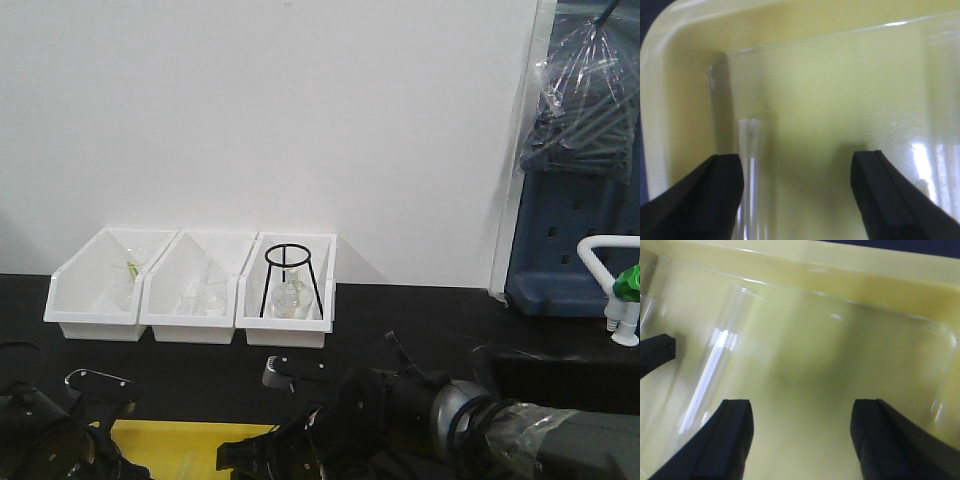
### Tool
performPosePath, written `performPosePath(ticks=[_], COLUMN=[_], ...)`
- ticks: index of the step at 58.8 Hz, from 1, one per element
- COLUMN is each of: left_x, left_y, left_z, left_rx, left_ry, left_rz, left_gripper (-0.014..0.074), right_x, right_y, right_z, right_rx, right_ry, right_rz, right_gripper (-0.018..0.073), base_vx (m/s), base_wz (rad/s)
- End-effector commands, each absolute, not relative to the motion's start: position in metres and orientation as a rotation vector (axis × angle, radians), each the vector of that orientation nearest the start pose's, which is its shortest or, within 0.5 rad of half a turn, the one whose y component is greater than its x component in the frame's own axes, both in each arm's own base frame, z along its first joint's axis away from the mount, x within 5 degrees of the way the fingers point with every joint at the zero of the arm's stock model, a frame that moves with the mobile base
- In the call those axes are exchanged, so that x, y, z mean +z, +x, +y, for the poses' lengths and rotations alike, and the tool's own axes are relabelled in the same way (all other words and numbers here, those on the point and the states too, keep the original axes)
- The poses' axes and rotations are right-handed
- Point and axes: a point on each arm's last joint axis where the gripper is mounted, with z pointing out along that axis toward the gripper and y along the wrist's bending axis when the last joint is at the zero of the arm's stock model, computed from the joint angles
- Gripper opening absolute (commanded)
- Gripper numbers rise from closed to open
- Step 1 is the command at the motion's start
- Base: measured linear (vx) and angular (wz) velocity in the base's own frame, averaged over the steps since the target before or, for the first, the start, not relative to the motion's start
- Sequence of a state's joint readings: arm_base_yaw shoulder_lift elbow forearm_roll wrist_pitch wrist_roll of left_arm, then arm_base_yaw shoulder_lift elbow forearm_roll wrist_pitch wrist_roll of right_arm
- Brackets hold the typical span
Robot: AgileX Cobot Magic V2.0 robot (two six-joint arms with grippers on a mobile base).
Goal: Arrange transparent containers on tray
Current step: 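Open both grippers and lift them away from the tray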
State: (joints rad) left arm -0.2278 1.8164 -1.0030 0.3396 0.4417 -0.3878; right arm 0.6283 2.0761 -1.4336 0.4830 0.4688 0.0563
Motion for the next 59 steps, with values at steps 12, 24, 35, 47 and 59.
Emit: performPosePath(ticks=[12,24,35,47,59], left_x=[0.236,0.305,0.373,0.42,0.41], left_y=[0.332,0.301,0.25,0.188,0.142], left_z=[-0.062,-0.055,-0.044,-0.03,-0.022], left_rx=[0.073,0.029,-0.025,-0.064,-0.1], left_ry=[0.163,0.124,0.091,0.063,0.077], left_rz=[2.437,2.23,1.984,1.764,1.637], left_gripper=[0.0582,0.0556,0.0468,0.0302,0.0116], right_x=[0.24,0.317,0.403,0.433,0.425], right_y=[0.347,0.321,0.284,0.231,0.192], right_z=[0.273,0.254,0.216,0.167,0.138], right_rx=[0.733,0.692,0.544,0.396,0.406], right_ry=[-0.339,-0.516,-0.604,-0.629,-0.569], right_rz=[2.413,2.202,1.899,1.739,1.564], right_gripper=[0.0477,0.0394,0.0295,0.0229,0.0209], base_vx=[0.0,0.0,0.0,0.0,0.0], base_wz=[0.0,0.0,0.0,0.0,0.0])
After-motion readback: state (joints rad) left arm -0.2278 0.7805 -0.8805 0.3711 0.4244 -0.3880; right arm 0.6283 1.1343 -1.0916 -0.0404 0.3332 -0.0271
